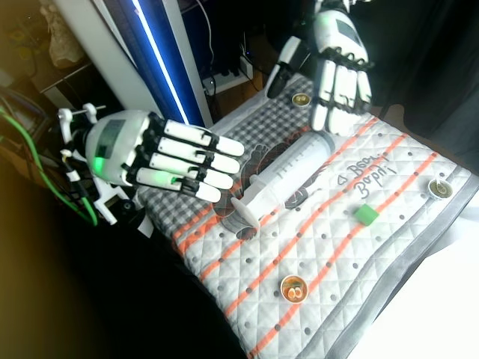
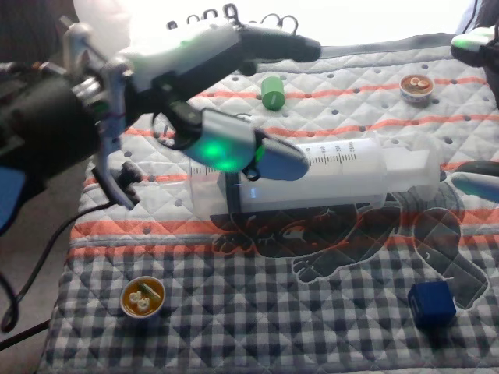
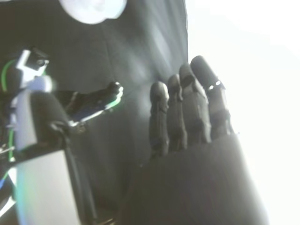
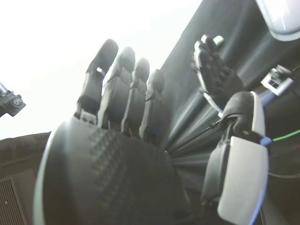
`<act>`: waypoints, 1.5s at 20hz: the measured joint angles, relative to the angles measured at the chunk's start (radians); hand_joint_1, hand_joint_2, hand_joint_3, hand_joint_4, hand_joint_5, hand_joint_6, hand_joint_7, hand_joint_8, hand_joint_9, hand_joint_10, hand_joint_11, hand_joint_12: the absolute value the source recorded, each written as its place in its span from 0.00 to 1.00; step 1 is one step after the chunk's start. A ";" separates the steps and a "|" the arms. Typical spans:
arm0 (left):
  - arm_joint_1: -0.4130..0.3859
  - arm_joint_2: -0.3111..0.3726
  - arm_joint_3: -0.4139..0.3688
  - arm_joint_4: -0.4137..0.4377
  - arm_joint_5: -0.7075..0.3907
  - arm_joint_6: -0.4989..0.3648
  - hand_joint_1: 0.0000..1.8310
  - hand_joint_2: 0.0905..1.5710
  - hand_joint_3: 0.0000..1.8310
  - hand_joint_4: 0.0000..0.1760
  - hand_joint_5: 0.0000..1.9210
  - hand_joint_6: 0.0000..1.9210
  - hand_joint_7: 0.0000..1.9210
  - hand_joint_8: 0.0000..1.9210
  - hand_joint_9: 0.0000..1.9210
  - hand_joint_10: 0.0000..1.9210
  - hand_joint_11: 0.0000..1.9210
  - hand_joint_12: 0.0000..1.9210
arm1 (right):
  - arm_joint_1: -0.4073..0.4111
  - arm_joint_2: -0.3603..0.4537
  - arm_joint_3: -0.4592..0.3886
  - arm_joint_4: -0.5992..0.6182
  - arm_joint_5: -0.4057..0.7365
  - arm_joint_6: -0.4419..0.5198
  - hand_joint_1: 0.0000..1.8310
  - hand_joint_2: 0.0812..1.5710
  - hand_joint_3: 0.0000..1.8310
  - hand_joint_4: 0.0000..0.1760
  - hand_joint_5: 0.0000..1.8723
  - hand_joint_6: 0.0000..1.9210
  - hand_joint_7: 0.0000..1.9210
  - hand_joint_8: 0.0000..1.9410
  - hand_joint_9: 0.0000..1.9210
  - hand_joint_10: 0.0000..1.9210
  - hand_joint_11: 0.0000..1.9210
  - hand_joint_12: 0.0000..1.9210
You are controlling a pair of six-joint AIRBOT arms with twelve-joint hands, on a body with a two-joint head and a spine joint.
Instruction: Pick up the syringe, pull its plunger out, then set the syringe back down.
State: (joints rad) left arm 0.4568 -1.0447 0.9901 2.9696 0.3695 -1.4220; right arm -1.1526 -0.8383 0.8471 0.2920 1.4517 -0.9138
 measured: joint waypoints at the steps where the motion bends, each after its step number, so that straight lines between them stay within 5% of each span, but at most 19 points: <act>1: -0.006 -0.023 0.016 0.006 -0.034 0.000 0.50 0.47 0.00 0.00 0.21 0.00 0.17 0.00 0.17 0.04 0.00 0.73 | 0.000 -0.001 0.000 0.000 -0.001 0.000 0.49 0.56 0.00 0.00 0.29 0.00 0.26 0.00 0.27 0.00 0.16 0.34; 4: -0.025 -0.085 0.064 0.015 -0.157 0.024 0.49 0.49 0.00 0.00 0.17 0.00 0.14 0.00 0.13 0.03 0.00 0.64 | 0.000 -0.001 0.000 0.002 0.001 0.000 0.49 0.55 0.00 0.00 0.28 0.00 0.25 0.00 0.26 0.00 0.15 0.34; 13: -0.030 -0.244 0.236 0.019 -0.355 0.031 0.48 0.49 0.00 0.00 0.17 0.00 0.16 0.00 0.14 0.04 0.00 0.62 | 0.000 -0.001 0.000 0.000 0.001 0.000 0.50 0.55 0.00 0.00 0.32 0.00 0.30 0.00 0.26 0.00 0.05 0.46; 17: -0.024 -0.265 0.272 0.020 -0.375 0.030 0.46 0.51 0.00 0.00 0.19 0.00 0.19 0.01 0.19 0.05 0.00 0.73 | 0.000 -0.001 0.000 0.000 0.001 0.001 0.53 0.54 0.00 0.00 0.34 0.00 0.29 0.00 0.23 0.00 0.05 0.46; 18: -0.018 -0.271 0.279 0.019 -0.372 0.026 0.45 0.52 0.00 0.00 0.24 0.01 0.25 0.01 0.22 0.17 0.06 0.83 | 0.000 -0.001 0.000 0.000 0.001 0.001 0.52 0.54 0.00 0.00 0.33 0.00 0.28 0.00 0.24 0.00 0.07 0.43; 19: -0.017 -0.280 0.290 0.019 -0.374 0.026 0.45 0.52 0.00 0.00 0.24 0.01 0.25 0.01 0.22 0.17 0.06 0.83 | 0.000 -0.001 0.000 0.000 0.002 0.001 0.52 0.54 0.00 0.00 0.33 0.00 0.28 0.00 0.24 0.00 0.07 0.43; 22: -0.009 -0.300 0.315 0.023 -0.402 0.030 0.52 0.57 0.00 0.00 0.32 0.01 0.31 0.02 0.13 0.47 0.02 0.91 | 0.000 -0.001 0.000 0.000 0.001 0.002 0.50 0.55 0.00 0.00 0.34 0.00 0.30 0.00 0.24 0.00 0.00 0.48; 24: -0.009 -0.311 0.332 0.020 -0.404 0.021 0.59 0.63 0.00 0.00 0.46 0.00 0.35 0.25 0.18 0.65 0.05 0.95 | 0.000 -0.001 0.001 0.000 0.002 0.002 0.50 0.56 0.00 0.00 0.35 0.00 0.32 0.00 0.26 0.00 0.03 0.47; 25: -0.009 -0.312 0.339 0.015 -0.401 0.018 0.64 0.64 0.00 0.00 0.56 0.29 0.36 0.51 0.26 0.79 0.20 0.99 | 0.000 -0.001 0.001 -0.002 0.002 0.002 0.50 0.56 0.00 0.00 0.35 0.00 0.32 0.00 0.26 0.01 0.04 0.47; 26: -0.008 -0.315 0.346 0.008 -0.397 0.014 0.64 0.64 0.00 0.00 0.56 0.29 0.36 0.51 0.26 0.79 0.20 0.99 | 0.000 -0.001 0.001 -0.003 0.001 0.002 0.50 0.56 0.00 0.00 0.35 0.00 0.32 0.00 0.26 0.01 0.04 0.47; 27: -0.004 -0.317 0.352 0.000 -0.384 0.013 0.66 0.73 0.00 0.00 0.52 0.38 0.35 0.78 0.23 0.91 0.20 1.00 | 0.000 -0.001 0.001 -0.002 0.002 0.002 0.52 0.57 0.00 0.00 0.35 0.00 0.32 0.00 0.27 0.01 0.04 0.48; 28: -0.003 -0.317 0.356 -0.007 -0.383 0.017 0.65 0.77 0.00 0.00 0.49 0.49 0.30 0.88 0.20 0.99 0.24 1.00 | 0.000 -0.001 0.001 -0.002 0.001 0.002 0.51 0.57 0.00 0.00 0.34 0.00 0.32 0.00 0.27 0.01 0.05 0.48; 29: 0.002 -0.316 0.356 -0.022 -0.384 0.015 0.65 0.77 0.00 0.00 0.49 0.49 0.30 0.88 0.20 0.99 0.24 1.00 | 0.000 -0.001 0.001 -0.001 0.001 0.002 0.51 0.57 0.00 0.00 0.34 0.00 0.32 0.00 0.27 0.01 0.05 0.48; 30: 0.004 -0.313 0.354 -0.040 -0.384 0.016 0.66 0.76 0.00 0.00 0.51 0.52 0.31 0.78 0.23 0.78 0.18 0.99 | 0.000 -0.001 0.001 0.000 0.001 0.002 0.52 0.58 0.00 0.00 0.34 0.00 0.32 0.00 0.26 0.00 0.04 0.47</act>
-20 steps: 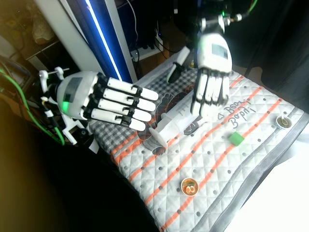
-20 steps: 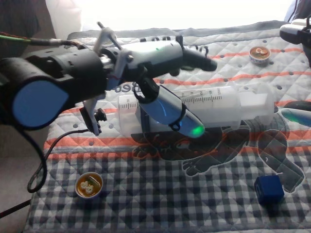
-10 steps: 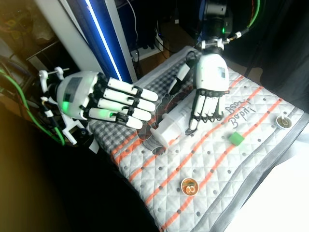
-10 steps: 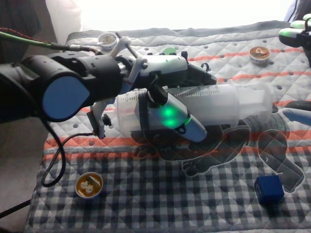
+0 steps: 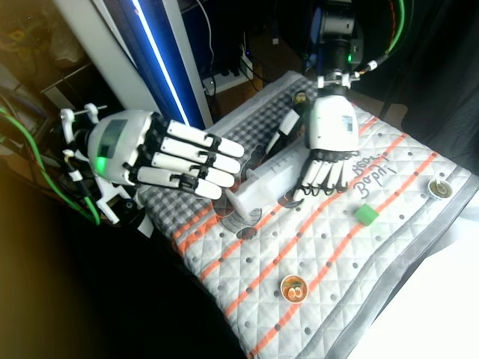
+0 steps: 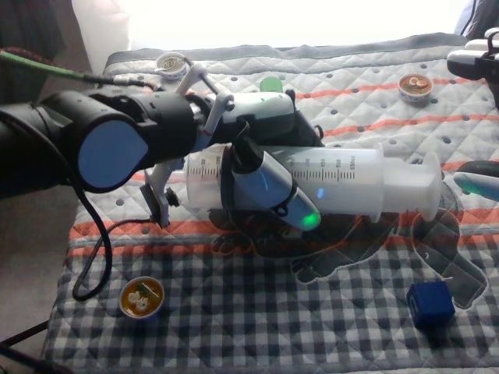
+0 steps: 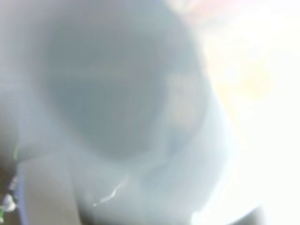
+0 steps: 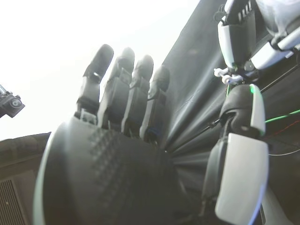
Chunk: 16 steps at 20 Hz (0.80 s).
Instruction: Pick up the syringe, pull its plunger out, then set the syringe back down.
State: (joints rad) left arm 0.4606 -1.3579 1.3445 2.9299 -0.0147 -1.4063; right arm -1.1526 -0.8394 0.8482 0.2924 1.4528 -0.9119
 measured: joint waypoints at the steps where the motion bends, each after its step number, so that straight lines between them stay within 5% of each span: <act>1: 0.002 0.018 -0.015 -0.016 0.005 0.013 0.67 0.75 0.00 0.00 0.52 0.43 0.33 0.83 0.27 0.84 0.23 1.00 | 0.000 0.000 0.000 -0.004 0.000 0.002 0.53 0.58 0.00 0.00 0.35 0.00 0.32 0.00 0.26 0.00 0.04 0.47; 6: 0.003 0.111 -0.076 -0.042 0.071 0.019 0.65 0.79 0.00 0.00 0.46 0.52 0.29 0.91 0.21 0.94 0.19 1.00 | 0.000 0.000 0.000 0.001 0.000 0.005 0.51 0.57 0.00 0.00 0.34 0.00 0.30 0.00 0.24 0.00 0.02 0.50; 8: -0.005 0.148 -0.111 -0.043 0.104 0.022 0.65 0.78 0.00 0.00 0.47 0.60 0.30 0.79 0.21 0.72 0.12 0.94 | 0.000 0.000 0.000 -0.006 0.000 0.012 0.52 0.57 0.00 0.00 0.31 0.00 0.26 0.00 0.24 0.00 0.07 0.46; 10: -0.012 0.185 -0.163 -0.034 0.154 0.022 0.64 0.79 0.00 0.00 0.45 0.67 0.29 0.76 0.22 0.61 0.10 0.91 | 0.000 -0.002 0.000 -0.001 0.000 0.015 0.54 0.56 0.00 0.00 0.26 0.00 0.23 0.00 0.23 0.00 0.14 0.38; 11: -0.017 0.212 -0.196 -0.018 0.175 0.021 0.65 0.78 0.00 0.00 0.45 0.65 0.30 0.77 0.21 0.64 0.08 0.92 | 0.003 -0.007 0.000 -0.001 0.000 0.020 0.57 0.54 0.00 0.00 0.20 0.00 0.19 0.00 0.21 0.00 0.15 0.29; 14: -0.022 0.242 -0.237 -0.001 0.204 0.021 0.64 0.80 0.00 0.00 0.42 0.72 0.27 0.79 0.16 0.61 0.01 0.93 | 0.014 -0.035 0.016 -0.014 -0.002 0.053 0.56 0.49 0.00 0.05 0.13 0.00 0.11 0.00 0.13 0.00 0.06 0.34; 16: -0.021 0.253 -0.246 0.011 0.215 0.022 0.64 0.81 0.00 0.00 0.42 0.73 0.27 0.78 0.16 0.57 0.00 0.93 | 0.036 -0.047 0.017 -0.027 -0.014 0.060 0.41 0.51 0.01 0.00 0.04 0.00 0.03 0.00 0.05 0.00 0.00 0.30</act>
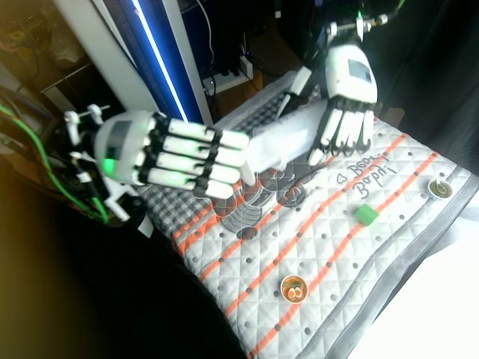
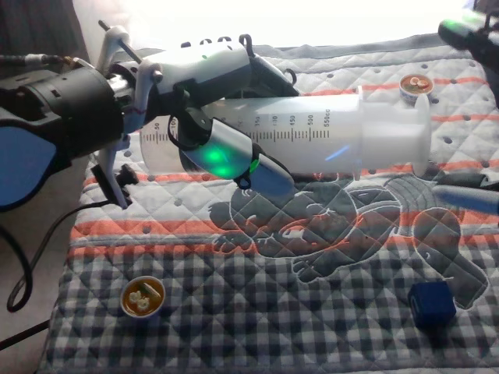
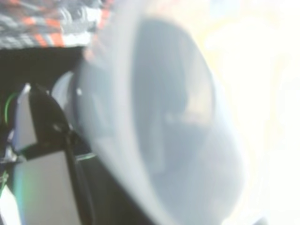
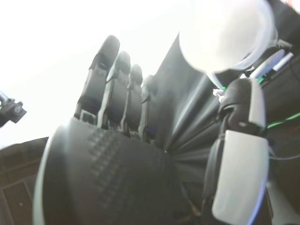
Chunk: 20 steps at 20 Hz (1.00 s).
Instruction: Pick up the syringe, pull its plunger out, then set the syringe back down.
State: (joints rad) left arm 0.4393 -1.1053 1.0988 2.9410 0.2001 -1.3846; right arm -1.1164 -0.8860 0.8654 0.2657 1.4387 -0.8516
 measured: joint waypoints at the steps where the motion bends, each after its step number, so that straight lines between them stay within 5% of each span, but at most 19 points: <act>1: 0.000 0.001 -0.001 0.001 0.003 0.000 0.64 0.81 0.00 0.00 0.42 0.73 0.27 0.78 0.16 0.57 0.00 0.93 | 0.014 -0.005 0.007 -0.009 -0.007 0.008 0.41 0.51 0.01 0.00 0.04 0.00 0.03 0.00 0.05 0.00 0.00 0.30; 7: 0.000 0.006 -0.024 0.013 0.026 0.000 0.64 0.79 0.00 0.00 0.43 0.70 0.29 0.75 0.18 0.61 0.01 0.95 | 0.064 -0.054 0.049 -0.062 -0.096 0.066 0.43 0.53 0.01 0.00 0.07 0.01 0.07 0.01 0.08 0.02 0.00 0.47; 8: 0.000 0.007 -0.026 0.015 0.029 0.000 0.65 0.77 0.00 0.00 0.47 0.63 0.32 0.75 0.22 0.67 0.09 0.96 | 0.067 -0.056 0.050 -0.073 -0.111 0.066 0.54 0.54 0.00 0.00 0.21 0.02 0.18 0.01 0.17 0.02 0.00 0.55; 11: 0.000 0.007 -0.030 0.019 0.036 0.000 0.66 0.77 0.00 0.00 0.48 0.61 0.32 0.76 0.24 0.69 0.15 0.96 | 0.067 -0.064 0.057 -0.080 -0.132 0.067 0.59 0.58 0.01 0.00 0.25 0.02 0.23 0.02 0.21 0.03 0.00 0.60; 12: 0.000 0.007 -0.032 0.020 0.041 0.001 0.65 0.77 0.00 0.00 0.48 0.59 0.31 0.78 0.24 0.73 0.15 0.98 | 0.067 -0.064 0.057 -0.076 -0.142 0.067 0.65 0.65 0.00 0.00 0.36 0.02 0.35 0.04 0.29 0.19 0.07 0.73; 13: 0.000 0.007 -0.034 0.024 0.041 0.004 0.65 0.77 0.00 0.00 0.47 0.63 0.31 0.77 0.21 0.69 0.10 0.97 | 0.067 -0.065 0.058 -0.076 -0.140 0.067 0.63 0.71 0.01 0.00 0.43 0.50 0.42 0.13 0.33 0.37 0.20 0.73; 14: 0.000 0.007 -0.034 0.023 0.040 0.004 0.65 0.77 0.00 0.00 0.46 0.63 0.31 0.77 0.21 0.69 0.10 0.97 | 0.073 -0.065 0.058 -0.073 -0.135 0.068 0.63 0.76 0.00 0.00 0.42 0.64 0.40 0.58 0.33 0.52 0.26 0.75; 15: 0.000 0.007 -0.034 0.021 0.037 0.004 0.65 0.78 0.00 0.00 0.46 0.62 0.30 0.78 0.21 0.69 0.09 0.97 | 0.075 -0.065 0.058 -0.074 -0.124 0.069 0.71 0.76 0.00 0.00 0.41 0.69 0.40 0.67 0.37 0.70 0.31 0.78; 16: 0.000 0.007 -0.034 0.022 0.037 0.003 0.65 0.77 0.00 0.00 0.47 0.60 0.30 0.79 0.21 0.73 0.11 0.99 | 0.077 -0.065 0.058 -0.076 -0.114 0.076 0.73 0.76 0.00 0.00 0.40 0.71 0.41 0.68 0.37 0.75 0.31 0.84; 20: 0.000 0.006 -0.034 0.023 0.032 0.008 0.65 0.77 0.00 0.00 0.47 0.61 0.30 0.77 0.21 0.69 0.09 0.98 | 0.077 -0.066 0.058 -0.079 -0.107 0.079 0.65 0.75 0.00 0.00 0.40 0.70 0.47 0.62 0.42 0.77 0.39 0.92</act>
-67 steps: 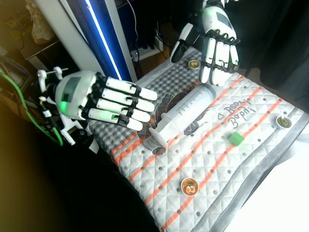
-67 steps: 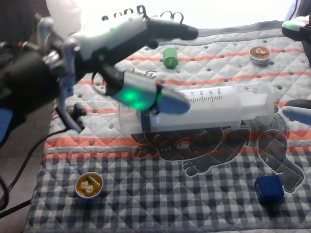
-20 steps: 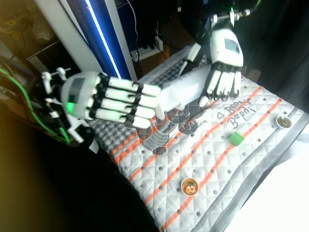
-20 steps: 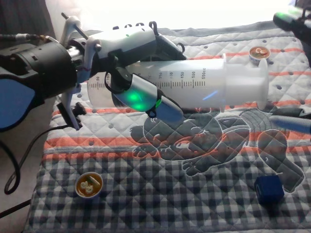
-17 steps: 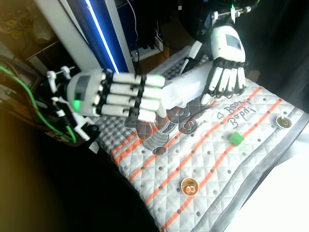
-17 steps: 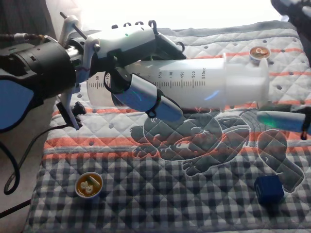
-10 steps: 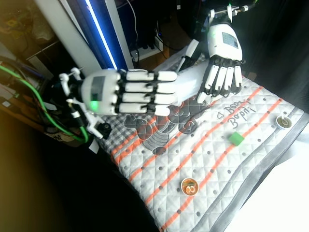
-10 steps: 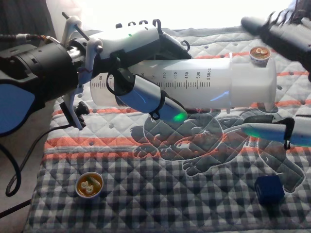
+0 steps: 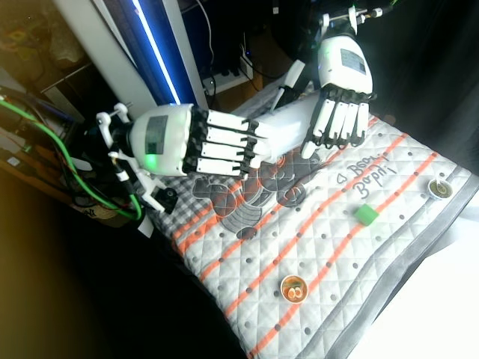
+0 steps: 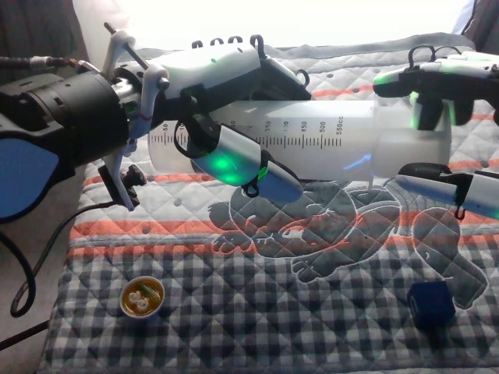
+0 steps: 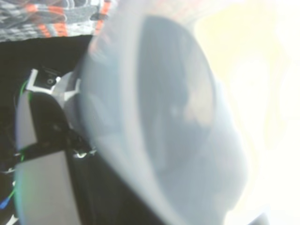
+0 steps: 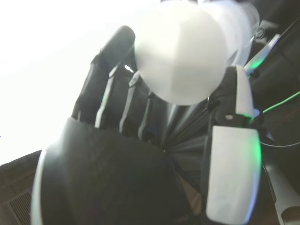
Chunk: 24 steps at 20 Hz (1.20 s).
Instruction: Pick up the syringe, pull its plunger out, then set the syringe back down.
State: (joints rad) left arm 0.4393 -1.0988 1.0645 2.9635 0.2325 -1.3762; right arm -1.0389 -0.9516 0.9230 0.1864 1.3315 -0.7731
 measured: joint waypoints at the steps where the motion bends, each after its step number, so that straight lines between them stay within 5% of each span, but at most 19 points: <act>1: 0.000 0.000 0.000 0.000 -0.001 0.004 0.66 0.77 0.00 0.00 0.48 0.60 0.31 0.76 0.22 0.68 0.10 0.97 | 0.000 0.000 0.000 0.000 0.000 0.000 0.65 0.75 0.00 0.00 0.40 0.69 0.48 0.62 0.42 0.77 0.40 0.93; 3: 0.001 0.000 0.000 -0.002 -0.006 0.007 0.66 0.76 0.00 0.00 0.48 0.61 0.32 0.74 0.23 0.65 0.08 0.96 | 0.002 0.000 0.000 -0.001 0.001 0.000 0.74 0.74 0.00 0.00 0.40 0.69 0.45 0.60 0.43 0.74 0.39 0.91; 4: 0.003 0.001 0.000 -0.005 -0.007 0.007 0.66 0.76 0.00 0.00 0.48 0.60 0.32 0.74 0.23 0.65 0.09 0.96 | 0.003 0.000 0.000 -0.004 0.002 0.000 0.67 0.74 0.00 0.00 0.41 0.68 0.47 0.63 0.42 0.76 0.39 0.91; 6: 0.005 0.014 -0.005 -0.015 -0.007 0.006 0.65 0.78 0.00 0.00 0.47 0.63 0.30 0.76 0.21 0.68 0.05 0.99 | 0.004 0.001 0.002 -0.017 0.003 -0.002 0.74 0.74 0.00 0.00 0.39 0.66 0.45 0.61 0.43 0.75 0.41 0.90; 13: 0.021 0.044 -0.019 -0.037 0.014 0.002 0.65 0.77 0.00 0.00 0.47 0.62 0.31 0.75 0.16 0.67 0.00 1.00 | 0.004 0.015 -0.001 -0.025 0.006 -0.004 0.73 0.75 0.00 0.00 0.39 0.69 0.41 0.66 0.41 0.75 0.36 0.84; 16: 0.027 0.062 -0.031 -0.043 0.029 0.002 0.65 0.78 0.00 0.00 0.47 0.59 0.28 0.82 0.13 0.83 0.06 1.00 | 0.004 0.027 -0.006 -0.031 0.009 -0.005 0.67 0.73 0.00 0.00 0.44 0.64 0.49 0.58 0.43 0.66 0.39 0.80; 18: 0.027 0.069 -0.034 -0.043 0.035 0.005 0.64 0.79 0.00 0.00 0.45 0.63 0.27 0.82 0.09 0.81 0.04 1.00 | 0.003 0.031 -0.006 -0.028 0.014 -0.002 0.65 0.72 0.00 0.09 0.45 0.64 0.49 0.56 0.43 0.63 0.40 0.80; 21: 0.034 0.094 -0.071 -0.154 0.062 0.152 0.64 0.80 0.00 0.00 0.44 0.68 0.27 0.80 0.16 0.73 0.08 1.00 | 0.000 0.039 -0.009 -0.031 0.018 -0.001 0.65 0.73 0.00 0.13 0.44 0.66 0.47 0.60 0.42 0.67 0.40 0.83; 22: 0.034 0.102 -0.085 -0.181 0.076 0.209 0.64 0.80 0.00 0.00 0.43 0.70 0.26 0.79 0.17 0.71 0.06 1.00 | -0.001 0.039 -0.009 -0.033 0.015 -0.001 0.65 0.74 0.00 0.06 0.43 0.66 0.47 0.61 0.43 0.70 0.41 0.85; 24: 0.041 0.112 -0.095 -0.196 0.102 0.235 0.64 0.81 0.00 0.00 0.43 0.70 0.26 0.81 0.15 0.73 0.06 1.00 | -0.001 0.040 -0.010 -0.031 0.017 -0.002 0.65 0.74 0.00 0.12 0.44 0.66 0.46 0.62 0.42 0.72 0.41 0.85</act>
State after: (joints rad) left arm 0.4805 -0.9867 0.9699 2.7670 0.3344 -1.1416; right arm -1.0401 -0.9115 0.9134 0.1551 1.3487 -0.7746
